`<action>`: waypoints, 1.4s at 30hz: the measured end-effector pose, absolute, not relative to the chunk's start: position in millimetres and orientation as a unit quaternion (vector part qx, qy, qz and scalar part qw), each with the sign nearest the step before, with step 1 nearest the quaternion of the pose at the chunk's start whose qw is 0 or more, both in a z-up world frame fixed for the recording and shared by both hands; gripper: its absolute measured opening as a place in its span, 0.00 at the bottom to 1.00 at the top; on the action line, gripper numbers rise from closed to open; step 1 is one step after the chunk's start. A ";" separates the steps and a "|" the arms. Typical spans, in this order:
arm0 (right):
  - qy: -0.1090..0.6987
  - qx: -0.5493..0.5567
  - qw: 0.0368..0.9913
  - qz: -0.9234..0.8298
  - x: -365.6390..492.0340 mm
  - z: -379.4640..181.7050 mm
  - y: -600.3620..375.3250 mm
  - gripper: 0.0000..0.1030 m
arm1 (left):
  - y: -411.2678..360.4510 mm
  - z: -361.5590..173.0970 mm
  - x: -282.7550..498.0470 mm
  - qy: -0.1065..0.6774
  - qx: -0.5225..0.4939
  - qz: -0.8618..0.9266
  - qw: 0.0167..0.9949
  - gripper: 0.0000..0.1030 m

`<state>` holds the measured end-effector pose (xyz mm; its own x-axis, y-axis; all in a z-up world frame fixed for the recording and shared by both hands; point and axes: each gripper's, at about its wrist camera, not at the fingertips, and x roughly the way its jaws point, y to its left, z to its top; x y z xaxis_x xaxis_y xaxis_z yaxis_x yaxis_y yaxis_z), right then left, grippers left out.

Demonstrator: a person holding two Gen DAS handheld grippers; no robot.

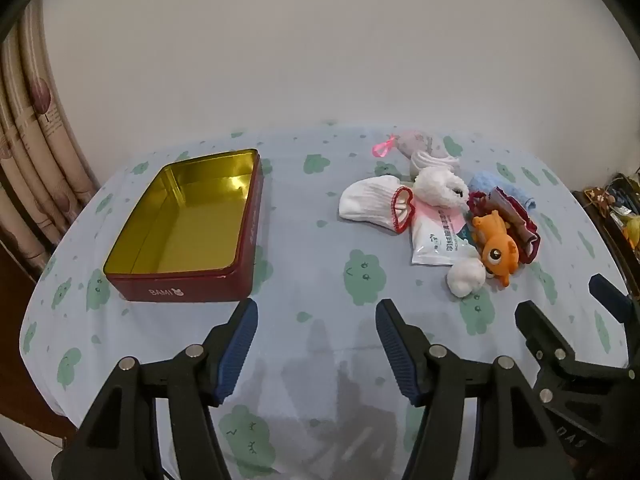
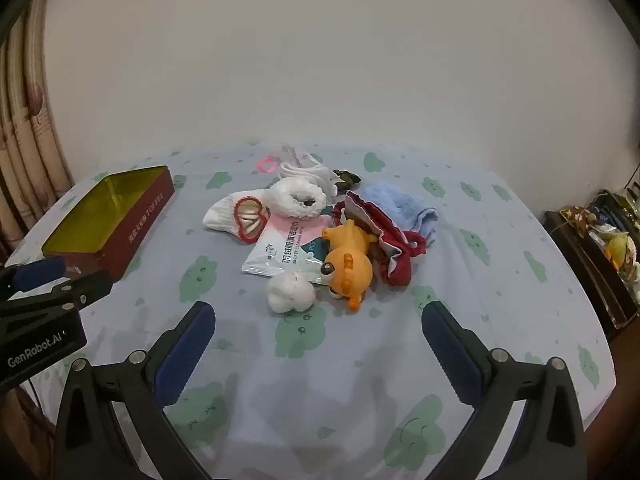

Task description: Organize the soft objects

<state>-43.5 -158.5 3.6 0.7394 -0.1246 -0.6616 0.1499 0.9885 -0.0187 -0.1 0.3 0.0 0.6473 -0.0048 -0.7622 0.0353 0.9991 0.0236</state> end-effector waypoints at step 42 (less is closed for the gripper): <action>0.362 0.018 0.931 -0.048 -44.5 -0.2 -149.2 0.99 | 6.2 -5.1 0.6 0.426 0.021 -0.003 0.905 0.61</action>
<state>-44.5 -149.2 -0.2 0.7332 -0.0754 -0.6758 0.1021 0.9948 -0.0001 0.6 6.2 -5.1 0.6376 0.0132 -0.7702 0.0231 0.9991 0.0362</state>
